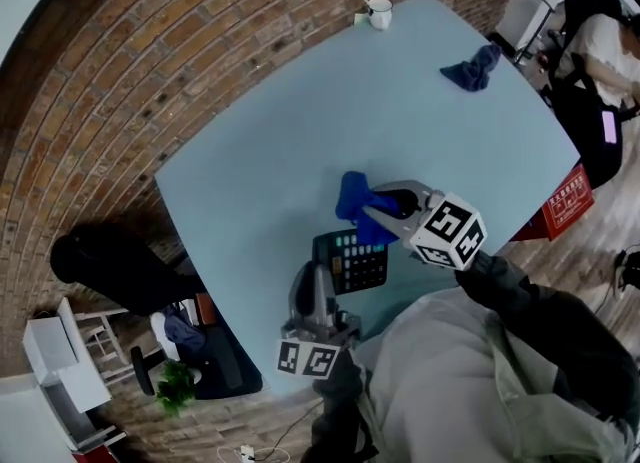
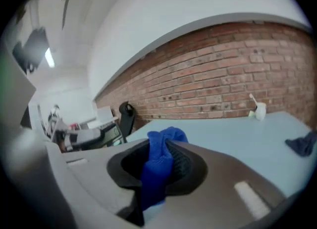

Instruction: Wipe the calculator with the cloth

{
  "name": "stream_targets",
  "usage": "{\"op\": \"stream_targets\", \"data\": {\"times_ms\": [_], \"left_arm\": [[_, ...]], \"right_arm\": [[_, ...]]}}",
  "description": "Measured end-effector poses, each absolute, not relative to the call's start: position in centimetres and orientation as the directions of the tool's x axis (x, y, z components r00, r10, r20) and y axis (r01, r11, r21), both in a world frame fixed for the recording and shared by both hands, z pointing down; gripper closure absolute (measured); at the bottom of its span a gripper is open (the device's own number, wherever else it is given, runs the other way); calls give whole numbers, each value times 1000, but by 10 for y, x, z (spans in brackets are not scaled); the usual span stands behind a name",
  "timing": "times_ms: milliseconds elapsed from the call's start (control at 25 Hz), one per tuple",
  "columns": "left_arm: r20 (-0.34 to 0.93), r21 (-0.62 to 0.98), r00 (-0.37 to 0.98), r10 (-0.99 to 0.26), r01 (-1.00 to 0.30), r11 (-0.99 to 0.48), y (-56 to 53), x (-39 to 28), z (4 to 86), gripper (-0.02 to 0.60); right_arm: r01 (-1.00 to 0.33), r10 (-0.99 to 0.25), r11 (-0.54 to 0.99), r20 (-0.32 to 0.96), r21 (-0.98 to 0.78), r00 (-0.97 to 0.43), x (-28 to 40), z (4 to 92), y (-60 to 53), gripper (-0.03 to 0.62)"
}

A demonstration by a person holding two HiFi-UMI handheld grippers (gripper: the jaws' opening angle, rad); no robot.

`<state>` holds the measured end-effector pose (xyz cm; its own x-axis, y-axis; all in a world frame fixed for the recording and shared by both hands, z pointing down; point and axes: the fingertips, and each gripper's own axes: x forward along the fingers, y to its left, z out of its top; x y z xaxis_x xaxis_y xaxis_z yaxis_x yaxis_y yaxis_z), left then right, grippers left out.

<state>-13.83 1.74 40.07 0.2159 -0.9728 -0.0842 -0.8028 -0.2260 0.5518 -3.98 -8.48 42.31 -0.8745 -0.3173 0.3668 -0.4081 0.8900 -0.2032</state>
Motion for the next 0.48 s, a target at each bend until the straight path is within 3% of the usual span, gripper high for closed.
{"op": "stream_targets", "data": {"times_ms": [80,240,360,480], "left_arm": [[-110,520,242,-964,-813,-263,19,-130,394,535],[-94,463,319,-943,-824,-325,14,-99,394,535],[-77,406,355,-932,-842,-355,14,-85,391,535],[-116,462,282,-952,-833,-303,15,-100,384,535]], "right_arm": [[-360,-254,867,315,-345,-914,-40,411,-84,525],[-139,-43,855,199,-500,-979,-72,382,-46,525],[-21,52,873,136,-488,-989,-90,357,-36,525],[-26,62,914,203,-404,-977,-88,363,-39,525]]}}
